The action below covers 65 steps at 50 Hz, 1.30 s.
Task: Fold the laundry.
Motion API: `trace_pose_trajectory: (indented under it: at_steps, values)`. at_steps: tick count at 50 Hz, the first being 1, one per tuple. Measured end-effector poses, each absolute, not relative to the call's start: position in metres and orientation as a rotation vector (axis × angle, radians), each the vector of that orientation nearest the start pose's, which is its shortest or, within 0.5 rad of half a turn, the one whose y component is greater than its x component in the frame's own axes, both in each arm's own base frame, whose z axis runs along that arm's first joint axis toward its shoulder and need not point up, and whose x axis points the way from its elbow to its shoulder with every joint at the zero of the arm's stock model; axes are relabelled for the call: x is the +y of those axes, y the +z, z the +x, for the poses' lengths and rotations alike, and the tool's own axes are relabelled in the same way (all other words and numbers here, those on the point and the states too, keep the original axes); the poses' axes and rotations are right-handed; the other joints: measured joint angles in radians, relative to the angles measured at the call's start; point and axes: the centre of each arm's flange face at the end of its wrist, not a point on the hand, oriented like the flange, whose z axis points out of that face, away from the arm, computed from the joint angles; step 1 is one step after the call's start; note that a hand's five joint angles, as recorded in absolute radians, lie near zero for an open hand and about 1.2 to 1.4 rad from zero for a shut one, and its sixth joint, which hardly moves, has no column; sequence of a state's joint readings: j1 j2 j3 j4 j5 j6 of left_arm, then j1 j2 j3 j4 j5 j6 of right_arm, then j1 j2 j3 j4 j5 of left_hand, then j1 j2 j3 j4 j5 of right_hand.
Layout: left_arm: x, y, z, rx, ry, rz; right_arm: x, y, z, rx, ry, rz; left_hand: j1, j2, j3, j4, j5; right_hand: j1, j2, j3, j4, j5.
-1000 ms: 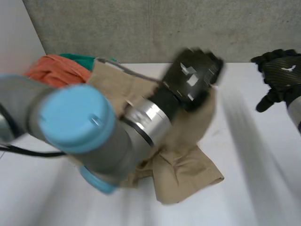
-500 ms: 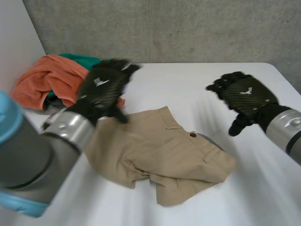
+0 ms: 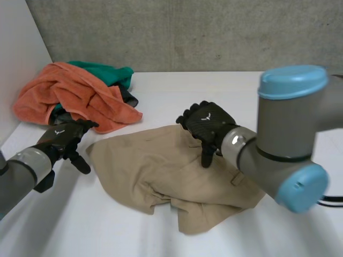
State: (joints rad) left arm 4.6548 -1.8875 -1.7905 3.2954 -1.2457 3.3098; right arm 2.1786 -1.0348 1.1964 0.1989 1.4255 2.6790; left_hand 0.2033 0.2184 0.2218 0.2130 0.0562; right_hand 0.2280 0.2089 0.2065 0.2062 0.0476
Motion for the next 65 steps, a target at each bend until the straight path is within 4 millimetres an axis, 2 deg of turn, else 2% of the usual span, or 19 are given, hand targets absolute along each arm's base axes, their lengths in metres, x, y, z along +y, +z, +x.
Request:
trace_pose_trajectory:
  at_steps: [8, 9, 12, 16, 17, 21, 25, 32, 34, 39, 44, 47, 49, 51, 53, 58, 62, 64, 65]
  values:
    - [-0.332, 0.145, -0.179, 2.677, -1.819, 0.598, -0.282, 0.21, 0.363, 2.013, -1.764, -1.16, 0.198, 0.171, 0.163, 0.176, 0.159, 0.0, 0.0, 0.0, 0.0, 0.0]
    - [-0.337, 0.141, -0.18, 2.683, -1.804, 0.6, -0.29, 0.209, 0.366, 2.005, -1.785, -1.14, 0.321, 0.292, 0.289, 0.293, 0.276, 0.0, 0.0, 0.0, 0.0, 0.0]
    - [-0.342, 0.136, -0.184, 2.707, -1.772, 0.618, -0.303, 0.205, 0.371, 1.991, -1.82, -1.116, 0.511, 0.46, 0.456, 0.467, 0.446, 0.0, 0.0, 0.0, 0.0, 0.0]
    - [-0.344, 0.131, -0.194, 2.75, -1.725, 0.66, -0.312, 0.199, 0.374, 1.984, -1.843, -1.116, 0.905, 0.865, 0.858, 0.873, 0.846, 0.0, 0.0, 0.0, 0.0, 0.0]
    - [-0.343, 0.131, -0.196, 2.76, -1.713, 0.67, -0.313, 0.198, 0.375, 1.983, -1.846, -1.12, 0.929, 0.903, 0.895, 0.903, 0.875, 0.0, 0.0, 0.0, 0.0, 0.0]
    - [-0.343, 0.14, -0.204, 2.78, -1.682, 0.693, -0.316, 0.195, 0.376, 1.97, -1.855, -1.141, 0.952, 0.97, 0.964, 0.982, 0.931, 0.0, 0.0, 0.0, 0.0, 0.0]
    - [-0.339, 0.169, -0.206, 2.75, -1.717, 0.692, -0.318, 0.194, 0.378, 1.921, -1.864, -1.177, 0.952, 0.97, 0.964, 0.982, 0.931, 0.0, 0.0, 0.0, 0.0, 0.0]
    - [-0.313, 0.245, -0.21, 2.605, -1.946, 0.735, -0.327, 0.199, 0.38, 1.777, -1.87, -1.244, 0.952, 0.97, 0.964, 0.982, 0.931, 0.0, 0.0, 0.0, 0.0, 0.0]
    - [-0.3, 0.265, -0.213, 2.556, -2.026, 0.77, -0.33, 0.199, 0.38, 1.732, -1.862, -1.266, 0.952, 0.97, 0.964, 0.982, 0.931, 0.0, 0.0, 0.0, 0.0, 0.0]
    - [-0.259, 0.297, -0.223, 2.465, -2.176, 0.896, -0.336, 0.191, 0.384, 1.648, -1.825, -1.319, 0.952, 0.97, 0.964, 0.986, 0.931, 0.0, 0.0, 0.0, 0.0, 0.0]
    - [-0.224, 0.307, -0.23, 2.417, -2.251, 1.005, -0.339, 0.171, 0.389, 1.626, -1.799, -1.354, 0.952, 0.973, 0.968, 0.986, 0.931, 0.0, 0.002, 0.003, 0.003, 0.0]
    - [-0.203, 0.308, -0.234, 2.384, -2.288, 1.071, -0.337, 0.151, 0.396, 1.621, -1.777, -1.371, 0.952, 0.973, 0.968, 0.986, 0.931, 0.113, 0.131, 0.135, 0.126, 0.116]
    - [-0.195, 0.308, -0.236, 2.36, -2.306, 1.099, -0.335, 0.143, 0.401, 1.612, -1.777, -1.375, 0.952, 0.973, 0.968, 0.986, 0.931, 0.348, 0.37, 0.349, 0.347, 0.334]
    - [-0.189, 0.308, -0.237, 2.33, -2.324, 1.121, -0.334, 0.137, 0.406, 1.602, -1.796, -1.371, 0.952, 0.973, 0.968, 0.986, 0.931, 0.69, 0.737, 0.721, 0.72, 0.699]
    - [-0.187, 0.309, -0.238, 2.294, -2.342, 1.135, -0.336, 0.137, 0.409, 1.593, -1.842, -1.352, 0.952, 0.973, 0.968, 0.986, 0.931, 0.871, 0.931, 0.92, 0.922, 0.89]
    - [-0.189, 0.312, -0.237, 2.216, -2.377, 1.136, -0.352, 0.172, 0.405, 1.598, -2.068, -1.214, 0.952, 0.973, 0.968, 0.986, 0.931, 0.873, 0.954, 0.968, 0.985, 0.91]
    - [-0.203, 0.322, -0.233, 2.129, -2.416, 1.077, -0.363, 0.235, 0.381, 1.595, -2.276, -1.033, 0.952, 0.973, 0.968, 0.986, 0.931, 0.873, 0.955, 0.978, 0.987, 0.91]
    - [-0.215, 0.334, -0.227, 2.057, -2.45, 1.01, -0.358, 0.286, 0.357, 1.558, -2.38, -0.941, 0.952, 0.973, 0.968, 0.986, 0.931, 0.873, 0.954, 0.984, 0.987, 0.91]
    - [-0.219, 0.339, -0.224, 2.025, -2.466, 0.979, -0.353, 0.303, 0.348, 1.536, -2.408, -0.923, 0.952, 0.973, 0.968, 0.986, 0.931, 0.873, 0.954, 0.987, 0.987, 0.91]
